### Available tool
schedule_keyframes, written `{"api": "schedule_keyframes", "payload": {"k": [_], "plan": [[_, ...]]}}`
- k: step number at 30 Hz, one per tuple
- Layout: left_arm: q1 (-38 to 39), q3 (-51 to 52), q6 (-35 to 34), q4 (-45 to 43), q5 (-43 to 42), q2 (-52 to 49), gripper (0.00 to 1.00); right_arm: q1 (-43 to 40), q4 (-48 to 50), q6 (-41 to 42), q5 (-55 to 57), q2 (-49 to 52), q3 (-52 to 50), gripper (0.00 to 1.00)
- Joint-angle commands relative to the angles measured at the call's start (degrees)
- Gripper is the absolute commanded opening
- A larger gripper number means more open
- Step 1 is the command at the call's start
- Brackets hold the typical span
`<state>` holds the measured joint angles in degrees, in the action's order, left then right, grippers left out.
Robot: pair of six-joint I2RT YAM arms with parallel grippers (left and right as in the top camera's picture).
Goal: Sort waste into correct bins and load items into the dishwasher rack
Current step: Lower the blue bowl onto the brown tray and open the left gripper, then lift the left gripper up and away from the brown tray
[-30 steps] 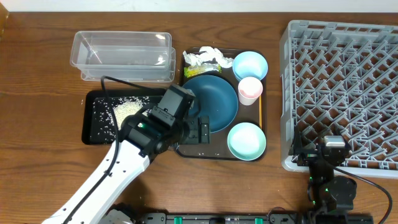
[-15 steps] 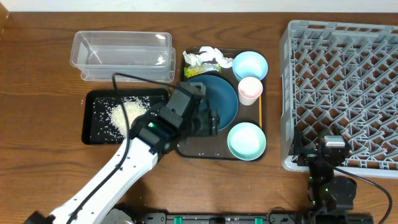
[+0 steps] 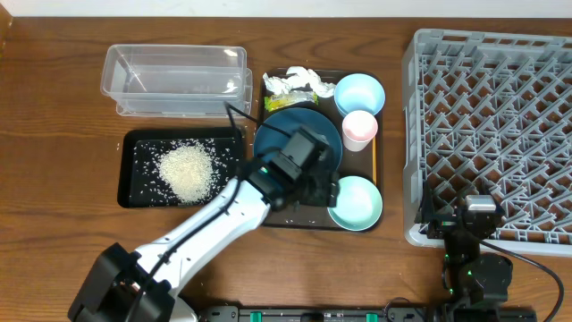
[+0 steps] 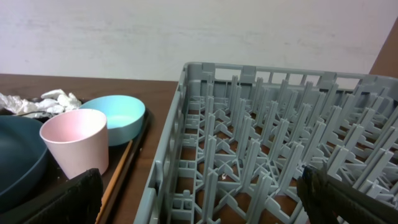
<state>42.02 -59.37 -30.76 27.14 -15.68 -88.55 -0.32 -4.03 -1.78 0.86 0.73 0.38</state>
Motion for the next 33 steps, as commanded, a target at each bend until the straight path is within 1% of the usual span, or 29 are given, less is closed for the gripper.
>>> {"api": "schedule_keyframes", "payload": {"k": [1,6,11,12,13,14,22,25,28,31,32,33], "plan": [[2.1,0.3,-2.3,-0.2,3.5,0.2,0.77,-0.3,-0.2,-0.5,-0.3,-0.1,-0.1,0.99],[3.3,0.3,-2.7,-0.2,7.6,-0.7,0.77,-0.3,-0.2,-0.5,-0.3,-0.1,-0.1,0.99],[3.3,0.3,-2.5,-0.1,8.0,-2.3,0.77,-0.3,-0.2,-0.5,-0.3,-0.1,-0.1,0.99],[3.3,0.3,-2.5,-0.1,8.0,-2.5,0.76,-0.3,-0.2,-0.5,-0.3,-0.1,-0.1,0.99],[3.3,0.3,-2.5,0.0,8.0,-2.6,0.69,-0.3,-0.2,-0.5,-0.3,-0.1,-0.1,0.99],[3.3,0.3,-2.5,0.0,8.0,-2.6,0.65,-0.3,-0.2,-0.5,-0.3,-0.1,-0.1,0.99],[3.3,0.1,-2.5,-0.7,8.5,-1.8,0.64,-0.3,-0.2,-0.5,-0.3,-0.1,-0.1,0.99],[3.2,-0.5,-2.5,-0.7,12.5,0.4,0.64,-0.3,-0.2,-0.5,-0.3,-0.1,-0.1,0.99],[3.2,-1.3,-1.5,-1.4,20.9,4.0,0.65,-0.3,-0.2,-0.4,-0.3,-0.1,-0.1,0.99],[2.7,-1.5,1.8,-4.3,31.4,7.3,0.73,-0.3,-0.2,-0.5,-0.3,-0.1,-0.1,0.99],[2.1,-1.7,3.5,-5.2,33.0,8.3,0.73,-0.3,-0.2,-0.5,-0.3,-0.1,-0.1,0.99],[1.2,-2.1,5.0,-5.8,33.0,8.9,0.74,-0.3,-0.2,-0.4,-0.3,-0.1,-0.1,0.99]]}}
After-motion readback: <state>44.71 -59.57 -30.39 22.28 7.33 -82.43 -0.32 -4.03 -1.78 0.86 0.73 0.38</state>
